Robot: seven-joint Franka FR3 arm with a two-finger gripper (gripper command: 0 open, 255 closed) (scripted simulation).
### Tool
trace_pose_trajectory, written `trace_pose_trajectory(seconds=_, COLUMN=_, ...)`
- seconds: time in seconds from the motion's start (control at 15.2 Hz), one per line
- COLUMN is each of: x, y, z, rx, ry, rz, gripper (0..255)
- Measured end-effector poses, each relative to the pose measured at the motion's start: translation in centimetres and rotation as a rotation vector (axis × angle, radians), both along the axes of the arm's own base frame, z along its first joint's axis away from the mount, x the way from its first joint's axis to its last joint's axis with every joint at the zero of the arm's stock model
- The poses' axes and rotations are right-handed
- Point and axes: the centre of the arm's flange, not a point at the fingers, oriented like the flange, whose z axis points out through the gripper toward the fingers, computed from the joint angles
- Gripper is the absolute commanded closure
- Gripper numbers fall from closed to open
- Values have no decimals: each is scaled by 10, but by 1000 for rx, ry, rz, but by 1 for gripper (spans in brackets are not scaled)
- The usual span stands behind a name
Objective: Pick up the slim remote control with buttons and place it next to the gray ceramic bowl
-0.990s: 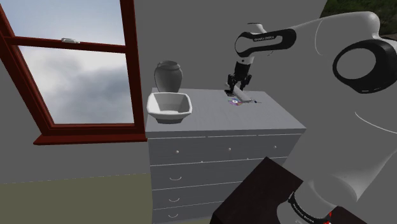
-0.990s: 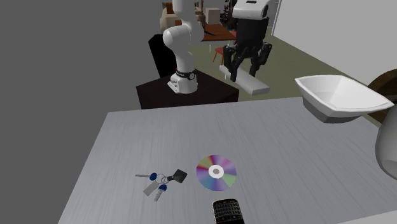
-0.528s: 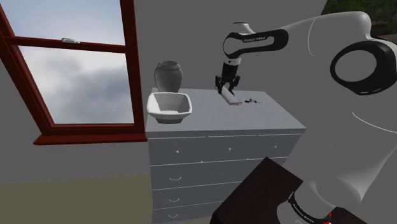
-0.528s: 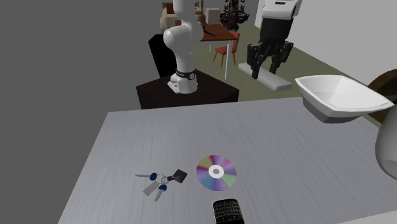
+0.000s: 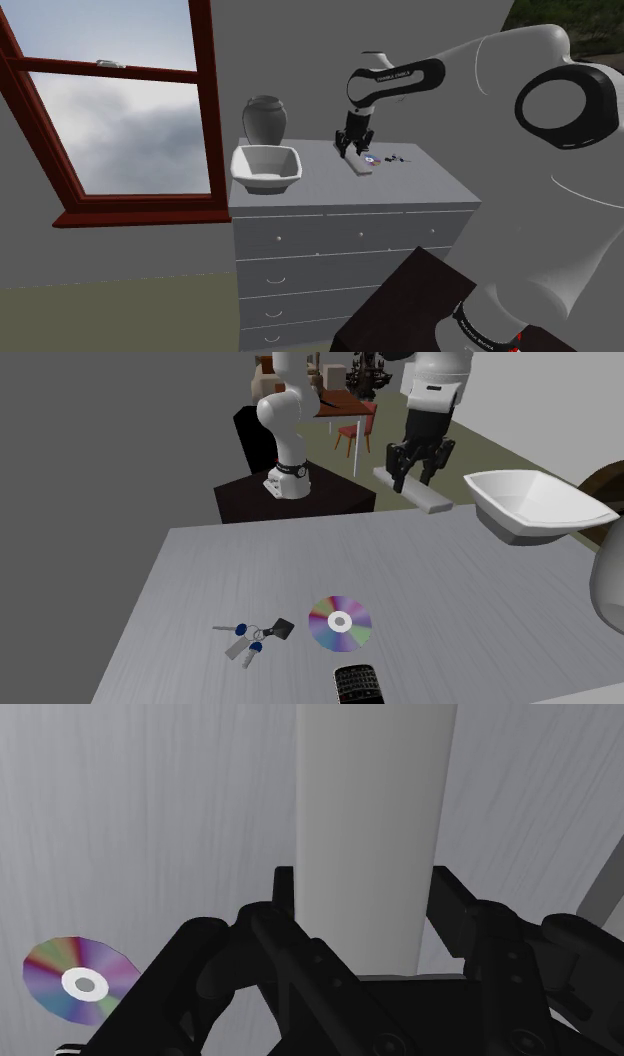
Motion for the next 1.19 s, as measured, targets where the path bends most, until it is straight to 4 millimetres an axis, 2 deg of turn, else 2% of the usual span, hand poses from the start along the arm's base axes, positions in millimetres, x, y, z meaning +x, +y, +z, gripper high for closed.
trace_pose_trajectory(seconds=1.19, x=1, y=0, z=-96, rx=0, ry=0, rz=0, gripper=255)
